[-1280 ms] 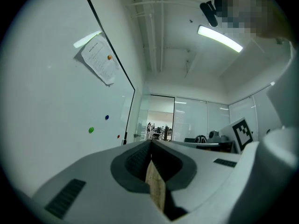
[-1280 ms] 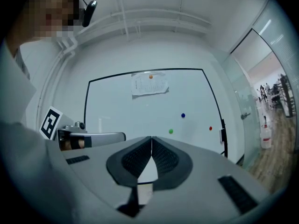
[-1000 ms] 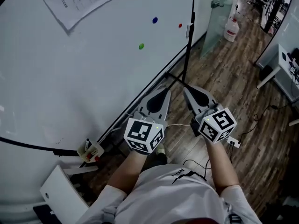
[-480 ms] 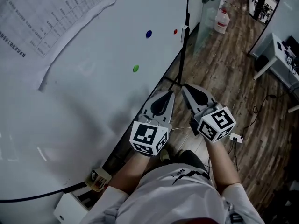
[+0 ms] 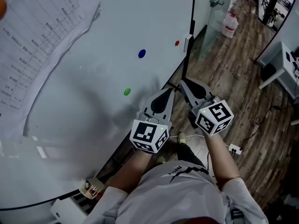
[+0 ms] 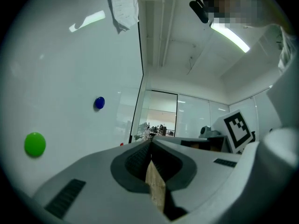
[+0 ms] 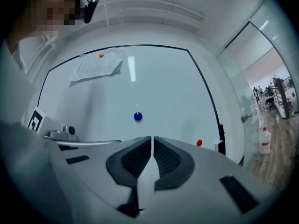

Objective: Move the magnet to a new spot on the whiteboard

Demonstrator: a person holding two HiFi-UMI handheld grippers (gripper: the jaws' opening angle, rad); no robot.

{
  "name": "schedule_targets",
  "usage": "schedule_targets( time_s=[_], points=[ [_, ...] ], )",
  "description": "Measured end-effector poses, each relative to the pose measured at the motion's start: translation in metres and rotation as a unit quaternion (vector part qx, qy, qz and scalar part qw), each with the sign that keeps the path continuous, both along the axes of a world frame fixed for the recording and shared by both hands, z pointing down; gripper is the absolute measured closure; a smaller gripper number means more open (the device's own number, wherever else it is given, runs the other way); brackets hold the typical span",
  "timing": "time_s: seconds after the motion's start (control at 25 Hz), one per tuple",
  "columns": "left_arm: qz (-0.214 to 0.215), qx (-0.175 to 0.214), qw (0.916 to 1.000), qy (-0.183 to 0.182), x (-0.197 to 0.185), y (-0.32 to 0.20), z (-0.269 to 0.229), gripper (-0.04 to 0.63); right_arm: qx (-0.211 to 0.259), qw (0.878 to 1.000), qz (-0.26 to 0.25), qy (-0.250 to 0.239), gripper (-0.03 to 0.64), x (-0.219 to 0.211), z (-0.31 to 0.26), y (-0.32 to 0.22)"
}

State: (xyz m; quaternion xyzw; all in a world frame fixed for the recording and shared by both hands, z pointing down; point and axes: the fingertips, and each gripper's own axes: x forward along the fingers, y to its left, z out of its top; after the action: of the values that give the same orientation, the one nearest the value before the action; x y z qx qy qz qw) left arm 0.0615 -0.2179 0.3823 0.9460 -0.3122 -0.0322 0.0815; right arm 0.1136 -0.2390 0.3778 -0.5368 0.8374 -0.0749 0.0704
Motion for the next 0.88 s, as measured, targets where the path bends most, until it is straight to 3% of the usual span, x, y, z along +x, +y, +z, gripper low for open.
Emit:
schedule_targets(
  time_s=[0.28,0.52,0.88],
  points=[
    [-0.024,0.005,0.9997,-0.005,0.05,-0.057,0.014,0.583,0.0,1.0,-0.025,-0.009,0.6,0.053,0.011,-0.08],
    [-0.069,0.001,0.9975,-0.012,0.07,-0.101,0.03,0.583,-0.008,0.999,-0.051,-0.011,0.594,0.075,0.034,-0.128],
    [-0.092,0.0,0.9953,-0.027,0.093,-0.136,0.044,0.583,-0.023,0.997,-0.069,0.003,0.514,0.09,0.072,-0.191]
  ],
)
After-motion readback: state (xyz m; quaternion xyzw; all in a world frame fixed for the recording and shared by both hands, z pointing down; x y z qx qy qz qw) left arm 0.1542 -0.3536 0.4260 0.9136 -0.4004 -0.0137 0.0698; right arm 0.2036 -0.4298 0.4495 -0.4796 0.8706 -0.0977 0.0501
